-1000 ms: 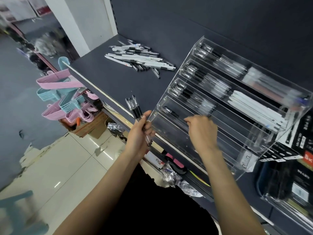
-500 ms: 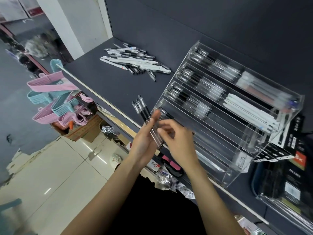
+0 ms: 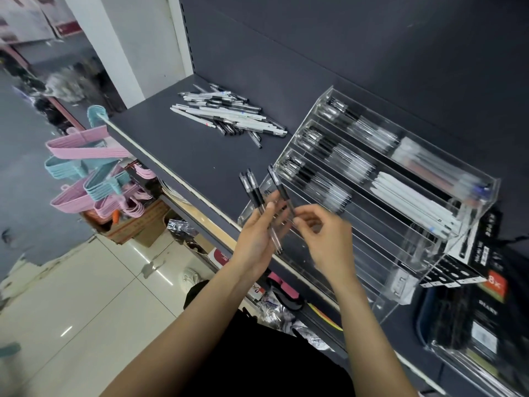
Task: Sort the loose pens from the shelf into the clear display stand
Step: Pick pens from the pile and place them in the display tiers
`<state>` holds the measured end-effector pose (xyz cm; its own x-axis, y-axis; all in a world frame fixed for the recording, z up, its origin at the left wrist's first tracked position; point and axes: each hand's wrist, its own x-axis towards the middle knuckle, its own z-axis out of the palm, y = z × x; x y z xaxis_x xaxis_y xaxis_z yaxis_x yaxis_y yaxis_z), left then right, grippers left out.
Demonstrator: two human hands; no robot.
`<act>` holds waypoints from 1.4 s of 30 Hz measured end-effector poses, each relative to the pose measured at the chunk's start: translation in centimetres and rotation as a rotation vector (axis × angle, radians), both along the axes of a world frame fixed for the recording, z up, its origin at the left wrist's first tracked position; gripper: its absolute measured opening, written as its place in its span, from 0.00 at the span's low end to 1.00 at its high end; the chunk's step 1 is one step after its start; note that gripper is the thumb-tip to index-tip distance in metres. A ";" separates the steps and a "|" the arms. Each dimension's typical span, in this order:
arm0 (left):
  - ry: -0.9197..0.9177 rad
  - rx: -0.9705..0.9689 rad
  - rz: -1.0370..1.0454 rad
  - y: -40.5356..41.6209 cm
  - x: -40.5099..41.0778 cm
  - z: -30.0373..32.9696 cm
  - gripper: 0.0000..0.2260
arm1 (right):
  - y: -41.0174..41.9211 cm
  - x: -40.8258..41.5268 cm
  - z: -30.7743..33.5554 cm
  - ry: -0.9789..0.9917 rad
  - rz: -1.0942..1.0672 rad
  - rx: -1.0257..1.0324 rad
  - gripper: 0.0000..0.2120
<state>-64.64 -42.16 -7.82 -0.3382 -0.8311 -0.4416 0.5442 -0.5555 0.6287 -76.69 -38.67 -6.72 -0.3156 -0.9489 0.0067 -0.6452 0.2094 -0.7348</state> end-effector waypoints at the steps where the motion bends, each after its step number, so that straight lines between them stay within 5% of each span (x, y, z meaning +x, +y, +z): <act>1: -0.033 -0.001 0.012 -0.2 0.5 -0.3 0.13 | -0.1 -0.5 0.0 0.173 -0.011 0.008 0.08; 5: -0.107 0.043 0.073 -0.8 2.6 -1.5 0.12 | -0.7 -1.7 -0.7 0.615 0.073 0.071 0.11; 12: 0.072 0.114 0.129 -1.1 4.3 -2.2 0.13 | -2.5 -1.8 -2.6 0.809 0.177 0.157 0.07; 19: 0.179 0.019 0.067 -0.7 4.0 -1.9 0.11 | -2.6 -1.4 -2.7 0.611 0.196 0.022 0.11; 24: 0.142 -0.065 -0.002 -0.2 2.8 -0.9 0.14 | -0.3 2.0 0.1 0.109 0.193 -0.060 0.10; 29: 0.101 -0.117 -0.091 0.5 1.3 -0.1 0.17 | 1.2 2.6 0.9 -0.081 0.141 -0.028 0.08; 36: -0.231 -0.023 -0.023 -0.2 2.3 -1.7 0.15 | 1.3 -2.7 -0.6 0.574 -0.024 -0.107 0.10; 42: 0.036 0.099 0.142 -0.9 4.1 -2.0 0.12 | -0.4 -3.1 -2.2 0.844 0.138 0.018 0.10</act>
<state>-60.57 -43.06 -9.85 -0.2376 -0.8249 -0.5130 0.6430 -0.5294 0.5535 -79.81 -39.08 -8.88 -0.0932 -0.9806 0.1723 -0.9954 0.0956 0.0058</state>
